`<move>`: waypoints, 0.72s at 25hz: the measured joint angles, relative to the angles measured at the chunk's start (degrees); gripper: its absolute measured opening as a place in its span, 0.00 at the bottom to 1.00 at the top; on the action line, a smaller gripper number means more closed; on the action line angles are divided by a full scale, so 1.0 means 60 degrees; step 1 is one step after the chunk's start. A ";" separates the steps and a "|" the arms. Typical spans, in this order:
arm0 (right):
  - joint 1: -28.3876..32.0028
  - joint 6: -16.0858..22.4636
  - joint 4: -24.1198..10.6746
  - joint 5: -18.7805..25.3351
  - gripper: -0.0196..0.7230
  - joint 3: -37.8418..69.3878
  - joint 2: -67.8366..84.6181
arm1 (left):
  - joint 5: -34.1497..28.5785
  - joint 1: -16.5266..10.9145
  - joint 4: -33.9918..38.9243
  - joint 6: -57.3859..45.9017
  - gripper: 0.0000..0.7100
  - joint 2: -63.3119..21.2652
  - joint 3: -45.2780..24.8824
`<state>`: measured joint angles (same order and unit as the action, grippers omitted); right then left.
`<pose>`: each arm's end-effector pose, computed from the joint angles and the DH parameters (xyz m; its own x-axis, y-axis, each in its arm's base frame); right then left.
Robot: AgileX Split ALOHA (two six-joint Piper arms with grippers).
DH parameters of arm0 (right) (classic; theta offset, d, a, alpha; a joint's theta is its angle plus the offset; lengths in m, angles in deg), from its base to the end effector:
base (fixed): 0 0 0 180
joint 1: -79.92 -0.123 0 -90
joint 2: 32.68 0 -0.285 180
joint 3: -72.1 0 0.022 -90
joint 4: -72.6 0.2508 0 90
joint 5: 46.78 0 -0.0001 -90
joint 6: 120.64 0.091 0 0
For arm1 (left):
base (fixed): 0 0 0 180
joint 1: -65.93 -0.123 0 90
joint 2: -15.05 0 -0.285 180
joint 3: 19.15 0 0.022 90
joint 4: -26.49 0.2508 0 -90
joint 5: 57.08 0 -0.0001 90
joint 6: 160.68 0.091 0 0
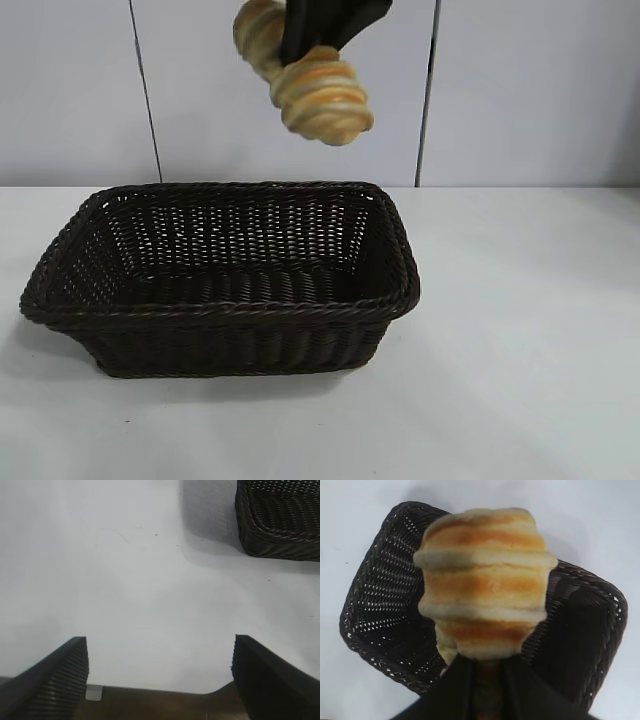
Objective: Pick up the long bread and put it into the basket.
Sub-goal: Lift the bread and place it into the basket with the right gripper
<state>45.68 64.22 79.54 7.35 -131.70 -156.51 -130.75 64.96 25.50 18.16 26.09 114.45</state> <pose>0.3663 0.2601 0.2563 -0.8263 -0.3753 -0.4200 -0.4728 0.8674 0.1551 -0.0117 -0.0017 0.2712 -0.6571 -0.0362 -0.7530 -0.0209 0.9993 -0.0298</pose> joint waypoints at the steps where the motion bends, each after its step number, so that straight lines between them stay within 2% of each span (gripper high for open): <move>1: -0.0021 -0.0009 0.0039 -0.0054 0.12 0.0000 -0.0180 | 0.0000 0.0000 0.0000 0.0000 0.80 0.0000 0.0000; 10: -0.0313 -0.0195 0.0139 -0.0536 0.12 0.0000 -0.0655 | 0.0000 0.0000 0.0000 0.0000 0.80 0.0000 0.0000; 12: -0.0313 -0.0216 0.0139 -0.0612 0.15 0.0000 -0.0662 | 0.0000 0.0000 0.0000 0.0000 0.80 0.0000 0.0000; 14: -0.0316 -0.0223 0.0139 -0.0654 0.25 0.0000 -0.0662 | 0.0000 0.0000 0.0000 0.0000 0.80 0.0000 0.0000; 17: -0.0316 -0.0240 0.0139 -0.0661 0.53 0.0000 -0.0662 | 0.0000 0.0000 0.0000 0.0000 0.80 0.0000 0.0000; 18: -0.0316 -0.0240 0.0139 -0.0661 0.59 0.0000 -0.0662 | 0.0000 0.0000 0.0000 0.0000 0.80 0.0000 0.0000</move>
<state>43.78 62.78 80.37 3.38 -131.70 -160.49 -130.75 64.96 25.50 18.16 26.09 114.45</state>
